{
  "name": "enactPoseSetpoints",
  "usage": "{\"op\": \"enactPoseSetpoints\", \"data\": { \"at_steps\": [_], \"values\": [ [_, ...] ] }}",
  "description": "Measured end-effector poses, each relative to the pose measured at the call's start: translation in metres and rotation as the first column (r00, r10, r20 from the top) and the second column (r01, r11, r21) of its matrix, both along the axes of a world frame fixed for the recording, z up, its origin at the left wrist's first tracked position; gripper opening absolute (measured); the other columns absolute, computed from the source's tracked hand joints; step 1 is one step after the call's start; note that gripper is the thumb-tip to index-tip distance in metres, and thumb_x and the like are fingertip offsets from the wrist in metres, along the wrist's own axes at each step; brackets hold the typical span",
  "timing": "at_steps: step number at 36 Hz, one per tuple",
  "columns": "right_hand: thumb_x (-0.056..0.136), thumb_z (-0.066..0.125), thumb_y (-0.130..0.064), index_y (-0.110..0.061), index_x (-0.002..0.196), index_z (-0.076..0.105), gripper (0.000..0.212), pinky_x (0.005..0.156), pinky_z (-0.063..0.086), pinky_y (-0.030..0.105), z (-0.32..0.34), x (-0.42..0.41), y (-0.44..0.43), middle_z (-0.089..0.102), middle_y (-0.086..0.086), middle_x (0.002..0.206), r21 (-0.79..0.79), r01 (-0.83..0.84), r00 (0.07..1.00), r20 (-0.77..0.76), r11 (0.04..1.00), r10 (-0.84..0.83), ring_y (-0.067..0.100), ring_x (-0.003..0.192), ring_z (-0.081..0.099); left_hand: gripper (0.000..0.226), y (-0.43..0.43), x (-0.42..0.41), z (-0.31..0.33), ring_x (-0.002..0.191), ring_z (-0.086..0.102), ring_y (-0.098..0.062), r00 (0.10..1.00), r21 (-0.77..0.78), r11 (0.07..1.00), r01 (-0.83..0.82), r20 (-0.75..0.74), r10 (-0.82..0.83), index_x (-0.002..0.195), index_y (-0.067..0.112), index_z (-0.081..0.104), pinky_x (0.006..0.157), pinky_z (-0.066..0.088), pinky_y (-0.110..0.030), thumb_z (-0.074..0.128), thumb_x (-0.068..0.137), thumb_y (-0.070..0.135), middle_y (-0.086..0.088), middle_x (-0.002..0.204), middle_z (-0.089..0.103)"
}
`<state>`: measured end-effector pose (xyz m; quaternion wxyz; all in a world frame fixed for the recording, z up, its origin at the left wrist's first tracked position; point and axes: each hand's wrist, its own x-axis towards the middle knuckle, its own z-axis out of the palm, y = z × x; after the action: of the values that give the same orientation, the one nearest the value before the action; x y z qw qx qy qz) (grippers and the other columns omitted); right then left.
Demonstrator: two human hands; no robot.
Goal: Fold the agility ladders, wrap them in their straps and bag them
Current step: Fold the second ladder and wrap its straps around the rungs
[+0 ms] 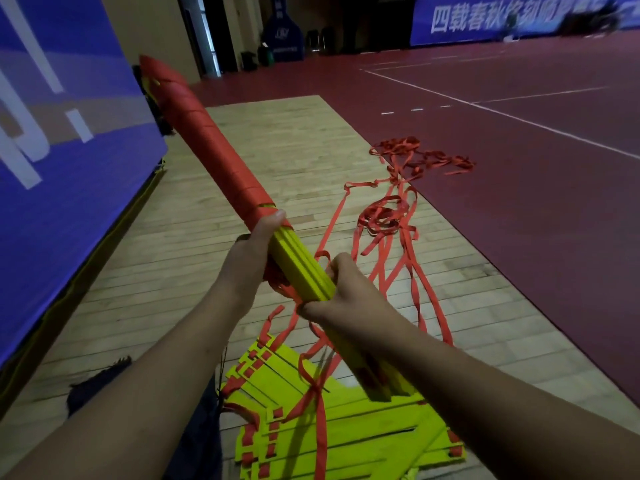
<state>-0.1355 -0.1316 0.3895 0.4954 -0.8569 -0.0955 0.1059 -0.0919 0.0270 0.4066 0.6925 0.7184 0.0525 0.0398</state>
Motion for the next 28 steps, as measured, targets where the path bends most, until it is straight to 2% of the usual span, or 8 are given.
{"op": "enactPoseSetpoints", "data": {
  "at_steps": [3, 6, 9, 13, 16, 19, 24, 28],
  "values": [
    [0.089, 0.075, -0.020, -0.014, 0.125, 0.040, 0.051, 0.067, 0.061, 0.043, 0.008, 0.002, -0.011, 0.070, 0.018, 0.098, 0.212, -0.130, 0.937, -0.293, 0.969, 0.190, 0.032, 0.073, 0.073, 0.059, 0.009, 0.003, -0.002, 0.068, 0.065, -0.014, 0.992, -0.058, 0.992, 0.110, 0.073, -0.106, 0.091, 0.017, 0.061, 0.066, 0.050, -0.034, 0.065, 0.060, 0.067, 0.005, 0.070, 0.065],
    [0.093, 0.065, -0.013, -0.007, 0.100, 0.054, 0.014, 0.056, 0.051, 0.036, 0.008, 0.000, -0.013, 0.062, 0.012, 0.071, 0.187, -0.158, 0.961, -0.197, 0.969, 0.195, 0.025, 0.057, 0.059, 0.063, 0.008, 0.002, -0.002, 0.071, 0.067, -0.014, 0.988, -0.062, 0.989, 0.137, 0.080, -0.132, 0.093, 0.018, 0.060, 0.070, 0.053, -0.037, 0.063, 0.058, 0.070, 0.006, 0.070, 0.067],
    [0.092, 0.063, -0.017, -0.007, 0.093, 0.058, 0.012, 0.055, 0.053, 0.038, 0.005, 0.005, -0.012, 0.059, 0.010, 0.070, 0.077, -0.084, 0.994, -0.065, 0.993, 0.089, 0.021, 0.057, 0.058, 0.084, 0.006, 0.002, 0.003, 0.084, 0.072, -0.023, 0.994, 0.076, 0.991, 0.110, -0.011, -0.110, 0.097, 0.013, 0.066, 0.087, 0.057, -0.048, 0.052, 0.057, 0.086, 0.000, 0.078, 0.074],
    [0.085, 0.070, -0.036, -0.013, 0.091, 0.060, 0.025, 0.063, 0.060, 0.053, -0.004, 0.012, -0.008, 0.070, 0.010, 0.078, -0.106, 0.126, 0.983, 0.149, 0.986, -0.110, 0.028, 0.067, 0.070, 0.103, -0.001, -0.002, 0.010, 0.058, 0.071, -0.022, 0.987, 0.277, 0.955, 0.104, -0.150, -0.064, 0.085, 0.004, 0.070, 0.065, 0.060, -0.036, 0.029, 0.069, 0.098, -0.006, 0.062, 0.071],
    [0.084, 0.070, -0.047, -0.020, 0.098, 0.055, 0.033, 0.061, 0.060, 0.046, -0.009, 0.012, -0.005, 0.064, -0.002, 0.077, -0.200, 0.292, 0.929, 0.293, 0.935, -0.227, 0.018, 0.066, 0.066, 0.099, -0.011, -0.004, 0.013, 0.049, 0.063, -0.020, 0.984, 0.259, 0.961, 0.099, -0.170, -0.056, 0.078, 0.003, 0.068, 0.061, 0.056, -0.033, 0.026, 0.070, 0.092, -0.005, 0.053, 0.063],
    [0.085, 0.065, -0.055, -0.021, 0.105, 0.049, 0.042, 0.063, 0.056, 0.040, -0.013, 0.004, -0.001, 0.058, -0.006, 0.081, -0.187, 0.337, 0.893, 0.373, 0.923, -0.250, 0.016, 0.071, 0.062, 0.072, -0.019, -0.002, 0.011, 0.049, 0.058, -0.017, 0.997, 0.282, 0.958, 0.047, -0.068, -0.028, 0.067, 0.008, 0.062, 0.066, 0.052, -0.035, 0.050, 0.079, 0.078, -0.003, 0.050, 0.059],
    [0.093, 0.060, -0.036, -0.018, 0.114, 0.046, 0.031, 0.072, 0.042, 0.036, -0.027, -0.010, 0.011, 0.049, -0.002, 0.096, -0.131, 0.256, 0.836, 0.528, 0.958, -0.151, 0.019, 0.086, 0.051, 0.050, -0.011, 0.000, 0.007, 0.048, 0.055, -0.019, 0.997, 0.108, 0.991, -0.078, -0.017, 0.081, 0.072, 0.008, 0.062, 0.059, 0.047, -0.033, 0.067, 0.084, 0.056, -0.004, 0.051, 0.055],
    [0.094, 0.067, -0.034, -0.023, 0.118, 0.039, 0.039, 0.078, 0.052, 0.041, -0.029, -0.015, 0.017, 0.051, -0.004, 0.101, -0.063, 0.142, 0.916, 0.387, 0.988, -0.107, 0.018, 0.092, 0.055, 0.039, 0.002, -0.002, 0.004, 0.055, 0.056, -0.012, 0.992, 0.019, 0.993, -0.113, 0.062, 0.112, 0.085, 0.015, 0.064, 0.051, 0.045, -0.025, 0.072, 0.081, 0.053, -0.001, 0.068, 0.059]
  ]
}}
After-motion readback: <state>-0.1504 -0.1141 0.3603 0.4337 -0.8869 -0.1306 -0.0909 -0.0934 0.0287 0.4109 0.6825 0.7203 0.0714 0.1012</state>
